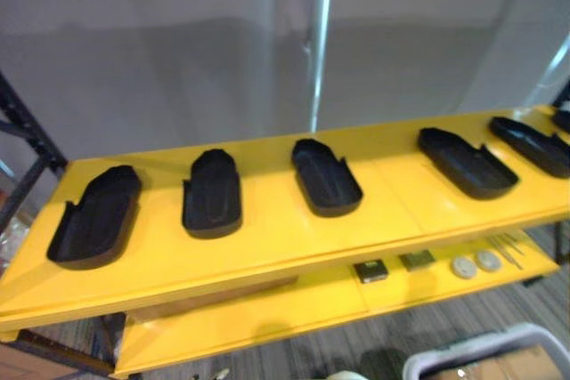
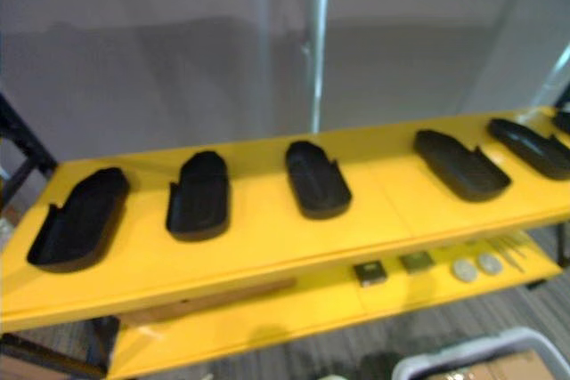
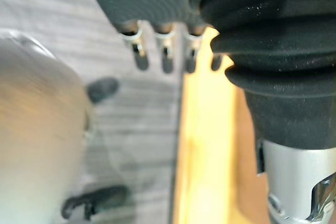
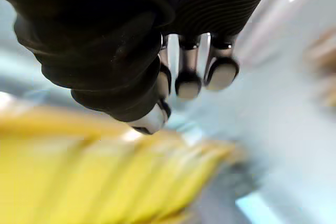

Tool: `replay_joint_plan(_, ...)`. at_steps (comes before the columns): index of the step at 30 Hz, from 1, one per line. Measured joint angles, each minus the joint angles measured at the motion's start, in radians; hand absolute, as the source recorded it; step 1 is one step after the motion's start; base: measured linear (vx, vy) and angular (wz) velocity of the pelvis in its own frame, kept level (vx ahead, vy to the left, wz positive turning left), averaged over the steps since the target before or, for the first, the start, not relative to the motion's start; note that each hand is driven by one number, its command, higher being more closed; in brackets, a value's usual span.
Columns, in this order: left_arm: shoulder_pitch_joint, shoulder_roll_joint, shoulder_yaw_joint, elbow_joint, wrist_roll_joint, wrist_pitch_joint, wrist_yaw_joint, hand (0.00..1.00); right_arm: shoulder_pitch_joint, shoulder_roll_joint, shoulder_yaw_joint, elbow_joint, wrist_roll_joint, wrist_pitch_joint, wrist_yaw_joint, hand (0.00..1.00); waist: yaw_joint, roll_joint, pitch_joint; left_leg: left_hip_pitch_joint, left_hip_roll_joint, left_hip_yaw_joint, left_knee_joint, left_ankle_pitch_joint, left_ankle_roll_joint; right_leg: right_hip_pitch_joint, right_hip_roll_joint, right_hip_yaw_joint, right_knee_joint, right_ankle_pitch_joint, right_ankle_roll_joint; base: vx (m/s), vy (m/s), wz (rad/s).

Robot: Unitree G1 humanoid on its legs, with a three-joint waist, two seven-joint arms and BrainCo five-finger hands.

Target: Walk over and take plastic housings, then place them on the shelf

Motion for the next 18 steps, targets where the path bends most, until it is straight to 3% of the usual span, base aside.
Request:
replay_joint_plan(1,0.001,0.001,-0.001,-0.001,-0.007,0.000,0.001,0.00,0.008,0.030,0.000,0.008,0.010,-0.005,-0.013,0.00,0.000,0.005,-0.001,0.000,-0.002,0.001,0.000,0.000,0.000,-0.007,-0.002,0.000,0.009,0.002,-0.002,-0.04,0.002,-0.15)
replay_joint_plan(2,0.006,0.011,-0.001,-0.004,-0.036,0.002,0.005,0.00,0.029,0.121,-0.007,0.044,0.061,-0.021,-0.042,0.00,-0.006,-0.031,-0.005,0.006,-0.013,-0.003,0.000,0.003,-0.004,-0.020,-0.010,-0.008,0.030,0.005,0.002,-0.08,-0.022,-0.06)
replay_joint_plan(7,0.014,0.008,-0.053,-0.021,-0.069,0.004,0.022,0.00,0.098,0.334,0.093,0.129,0.119,-0.063,-0.029,0.00,0.006,-0.010,-0.004,0.015,-0.037,-0.008,0.001,0.002,-0.001,0.007,-0.036,-0.022,0.010,0.004,0.003,-0.03,0.012,0.05)
replay_joint_plan(10,0.012,0.010,-0.059,-0.031,-0.073,0.016,0.038,0.00,0.098,0.377,0.168,0.172,0.134,-0.065,0.019,0.00,0.025,-0.007,0.004,-0.005,-0.073,-0.011,0.001,-0.009,0.013,0.003,-0.079,-0.049,-0.014,0.005,0.016,-0.04,0.071,0.23)
replay_joint_plan(12,0.011,0.015,-0.046,-0.034,-0.072,0.025,0.043,0.00,0.091,0.377,0.197,0.221,0.166,-0.067,0.052,0.00,0.049,-0.012,0.007,-0.011,-0.080,-0.024,0.083,-0.042,0.069,0.009,-0.107,-0.069,-0.022,0.013,0.028,0.00,0.094,0.18)
replay_joint_plan(14,0.025,0.017,-0.032,-0.038,-0.071,0.034,0.045,0.00,0.089,0.399,0.225,0.237,0.178,-0.067,0.078,0.00,0.074,-0.002,0.013,-0.001,-0.097,-0.028,0.022,-0.043,0.069,0.028,-0.109,-0.070,-0.035,-0.012,0.040,0.01,0.074,0.29)
replay_joint_plan(15,0.025,0.017,-0.029,-0.039,-0.066,0.035,0.045,0.00,0.081,0.405,0.228,0.265,0.186,-0.067,0.098,0.00,0.083,0.006,0.013,-0.010,-0.096,-0.037,0.001,-0.042,0.068,0.021,-0.102,-0.077,0.012,-0.013,0.023,0.06,0.090,0.45)
replay_joint_plan(16,0.026,0.022,-0.025,-0.044,-0.066,0.037,0.045,0.00,0.080,0.405,0.228,0.274,0.193,-0.067,0.109,0.00,0.084,0.001,0.013,-0.019,-0.100,-0.042,0.001,-0.042,0.067,0.020,-0.102,-0.094,0.033,-0.022,0.013,0.10,0.085,0.62)
replay_joint_plan(17,0.026,0.042,-0.009,-0.057,-0.065,0.039,0.044,0.00,0.076,0.402,0.233,0.296,0.193,-0.071,0.139,0.00,0.085,-0.052,0.014,-0.023,-0.141,-0.049,0.006,-0.039,0.069,0.019,-0.143,-0.110,0.027,-0.047,0.006,0.08,0.103,0.41)
replay_joint_plan(18,0.017,0.035,0.010,-0.057,-0.065,0.044,0.044,0.00,0.060,0.378,0.255,0.339,0.194,-0.073,0.169,0.00,0.095,-0.045,0.020,-0.025,-0.145,-0.061,0.019,-0.028,0.088,0.018,-0.156,-0.129,0.029,-0.048,0.004,0.05,0.083,0.27)
